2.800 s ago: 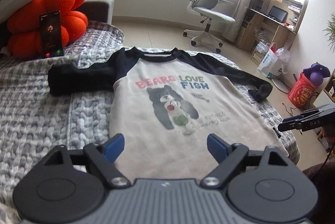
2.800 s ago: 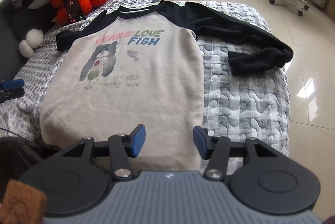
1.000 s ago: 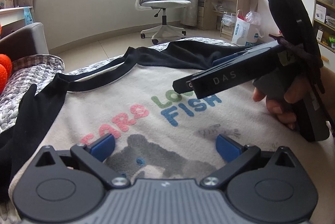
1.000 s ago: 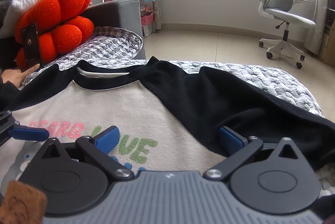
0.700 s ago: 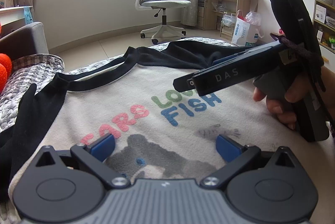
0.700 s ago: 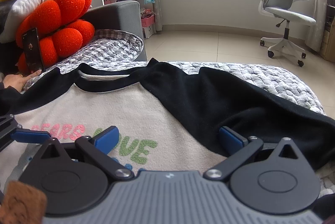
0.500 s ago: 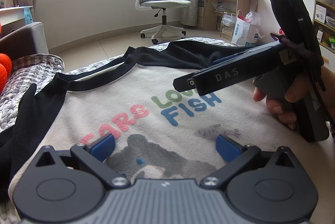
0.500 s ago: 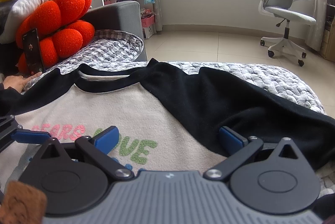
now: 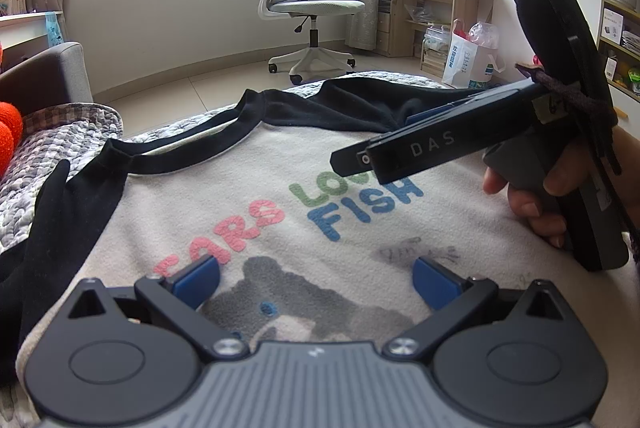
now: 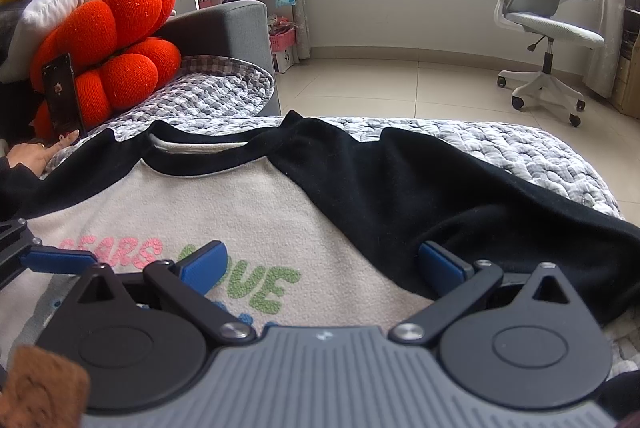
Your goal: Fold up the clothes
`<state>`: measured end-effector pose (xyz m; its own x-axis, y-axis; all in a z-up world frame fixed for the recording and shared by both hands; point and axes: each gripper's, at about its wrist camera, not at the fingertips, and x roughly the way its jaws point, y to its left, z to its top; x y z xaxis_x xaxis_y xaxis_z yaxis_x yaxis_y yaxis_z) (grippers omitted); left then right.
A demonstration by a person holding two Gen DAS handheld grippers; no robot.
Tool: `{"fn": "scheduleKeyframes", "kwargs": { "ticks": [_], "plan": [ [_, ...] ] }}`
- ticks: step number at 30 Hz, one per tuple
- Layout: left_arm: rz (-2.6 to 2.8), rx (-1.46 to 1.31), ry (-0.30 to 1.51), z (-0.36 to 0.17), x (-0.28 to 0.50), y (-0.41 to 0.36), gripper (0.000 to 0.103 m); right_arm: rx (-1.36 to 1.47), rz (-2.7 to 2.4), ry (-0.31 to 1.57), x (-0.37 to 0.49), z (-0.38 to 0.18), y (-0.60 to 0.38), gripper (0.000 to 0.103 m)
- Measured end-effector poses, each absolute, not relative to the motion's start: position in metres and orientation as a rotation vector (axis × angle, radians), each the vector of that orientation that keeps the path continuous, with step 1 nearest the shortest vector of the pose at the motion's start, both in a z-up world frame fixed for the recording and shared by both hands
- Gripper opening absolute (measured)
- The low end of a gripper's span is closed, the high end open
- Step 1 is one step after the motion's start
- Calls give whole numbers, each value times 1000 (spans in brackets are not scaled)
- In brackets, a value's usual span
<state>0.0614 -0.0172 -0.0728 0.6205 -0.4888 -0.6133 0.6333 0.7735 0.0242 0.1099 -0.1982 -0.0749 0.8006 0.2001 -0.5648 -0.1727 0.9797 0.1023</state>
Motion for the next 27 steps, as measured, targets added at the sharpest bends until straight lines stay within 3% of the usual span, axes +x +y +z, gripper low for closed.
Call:
{"fn": "scheduleKeyframes", "kwargs": {
  "ticks": [27],
  "plan": [
    [-652, 245, 626, -73, 62, -17, 103, 164, 192, 626, 91, -49, -212, 103]
  ]
}}
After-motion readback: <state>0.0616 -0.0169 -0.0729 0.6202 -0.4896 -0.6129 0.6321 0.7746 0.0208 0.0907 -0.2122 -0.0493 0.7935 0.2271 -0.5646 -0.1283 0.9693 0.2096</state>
